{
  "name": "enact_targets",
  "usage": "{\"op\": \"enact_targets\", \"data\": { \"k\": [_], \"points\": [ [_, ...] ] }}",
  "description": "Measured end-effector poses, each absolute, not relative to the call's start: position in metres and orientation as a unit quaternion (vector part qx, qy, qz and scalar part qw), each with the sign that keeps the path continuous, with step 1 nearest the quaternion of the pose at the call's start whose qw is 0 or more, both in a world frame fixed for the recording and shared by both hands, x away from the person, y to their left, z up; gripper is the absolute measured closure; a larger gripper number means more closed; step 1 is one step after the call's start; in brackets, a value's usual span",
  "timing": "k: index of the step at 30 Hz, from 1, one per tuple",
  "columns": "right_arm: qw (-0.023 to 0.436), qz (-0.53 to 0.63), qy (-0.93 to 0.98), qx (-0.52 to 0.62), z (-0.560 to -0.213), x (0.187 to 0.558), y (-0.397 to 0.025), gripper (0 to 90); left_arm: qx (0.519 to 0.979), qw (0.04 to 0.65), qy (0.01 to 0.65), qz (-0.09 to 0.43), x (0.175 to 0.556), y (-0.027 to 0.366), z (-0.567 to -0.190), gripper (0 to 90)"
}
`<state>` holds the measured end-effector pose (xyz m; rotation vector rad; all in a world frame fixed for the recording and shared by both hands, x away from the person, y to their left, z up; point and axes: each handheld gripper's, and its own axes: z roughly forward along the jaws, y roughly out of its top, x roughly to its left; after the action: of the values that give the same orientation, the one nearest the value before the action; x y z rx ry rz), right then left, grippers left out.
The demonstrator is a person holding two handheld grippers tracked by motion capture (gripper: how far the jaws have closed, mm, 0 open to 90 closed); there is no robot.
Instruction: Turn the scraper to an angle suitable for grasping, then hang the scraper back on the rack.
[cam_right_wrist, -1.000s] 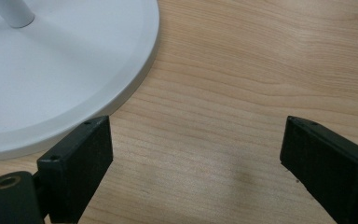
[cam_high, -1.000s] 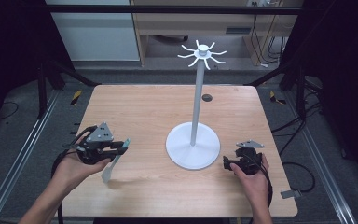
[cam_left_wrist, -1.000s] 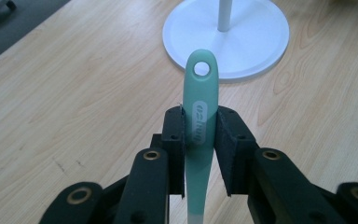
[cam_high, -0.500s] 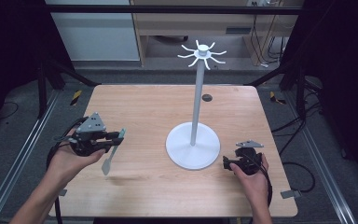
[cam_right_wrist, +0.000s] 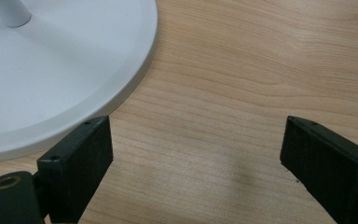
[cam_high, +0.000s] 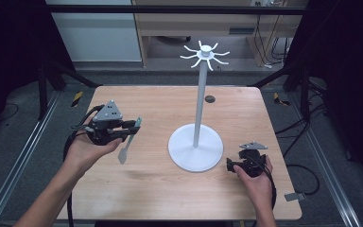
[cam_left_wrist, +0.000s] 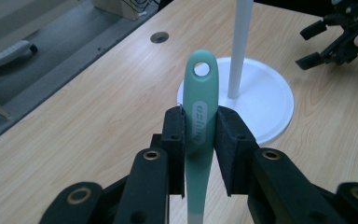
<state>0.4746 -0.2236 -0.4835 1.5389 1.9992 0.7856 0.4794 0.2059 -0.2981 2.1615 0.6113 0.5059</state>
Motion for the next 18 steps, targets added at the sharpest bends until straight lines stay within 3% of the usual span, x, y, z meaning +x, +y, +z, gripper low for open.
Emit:
{"op": "enact_targets", "data": {
  "k": [18],
  "points": [
    [0.245,0.293,0.728,0.569,-0.482,0.473,-0.225,9.5,0.831,0.457,0.226,0.223,0.488,0.164,-0.251,74.1]
  ]
}}
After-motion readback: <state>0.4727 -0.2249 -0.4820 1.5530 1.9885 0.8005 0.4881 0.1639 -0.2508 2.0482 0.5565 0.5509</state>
